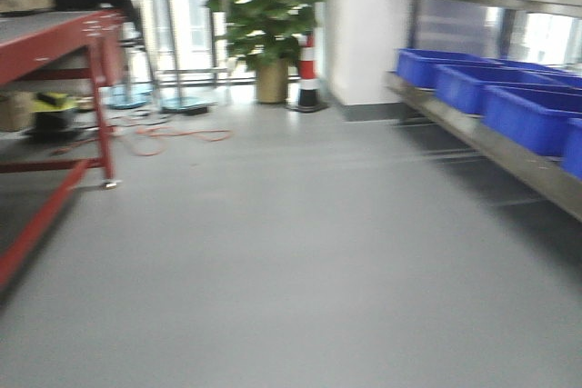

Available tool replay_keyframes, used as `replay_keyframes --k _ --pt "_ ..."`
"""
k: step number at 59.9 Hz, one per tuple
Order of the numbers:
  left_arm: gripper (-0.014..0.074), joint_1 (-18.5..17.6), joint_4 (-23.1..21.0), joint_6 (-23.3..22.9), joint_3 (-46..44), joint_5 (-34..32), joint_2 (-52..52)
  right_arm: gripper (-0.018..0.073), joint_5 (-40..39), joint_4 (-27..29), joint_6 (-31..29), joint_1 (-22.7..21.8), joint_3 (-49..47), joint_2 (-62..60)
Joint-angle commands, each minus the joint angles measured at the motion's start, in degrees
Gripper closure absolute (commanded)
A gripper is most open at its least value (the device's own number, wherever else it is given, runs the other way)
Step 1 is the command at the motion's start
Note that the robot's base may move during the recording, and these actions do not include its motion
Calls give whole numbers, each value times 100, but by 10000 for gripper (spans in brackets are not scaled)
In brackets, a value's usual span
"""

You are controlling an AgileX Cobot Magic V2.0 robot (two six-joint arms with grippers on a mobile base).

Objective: Place cylindrical capacitor in blue bin on shelf
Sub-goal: 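Drive the base to the steel shelf of blue bins, holding both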

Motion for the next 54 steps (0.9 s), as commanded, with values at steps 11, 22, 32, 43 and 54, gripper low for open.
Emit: replay_keyframes --k 11,22,32,43,54 --pt "707 -34 -16 23 -34 -115 -12 690 -124 -27 -14 -1 4 -36" --pt "707 -34 -16 23 -34 -115 -12 690 -124 -27 -14 -1 4 -36" --pt "707 -34 -16 23 -34 -115 -12 690 -124 -27 -14 -1 4 -36" --pt "707 -34 -16 23 -34 -115 -12 690 -124 -27 -14 -1 4 -36" --pt "707 -34 -16 23 -34 -115 -12 690 -124 -27 -14 -1 4 -36"
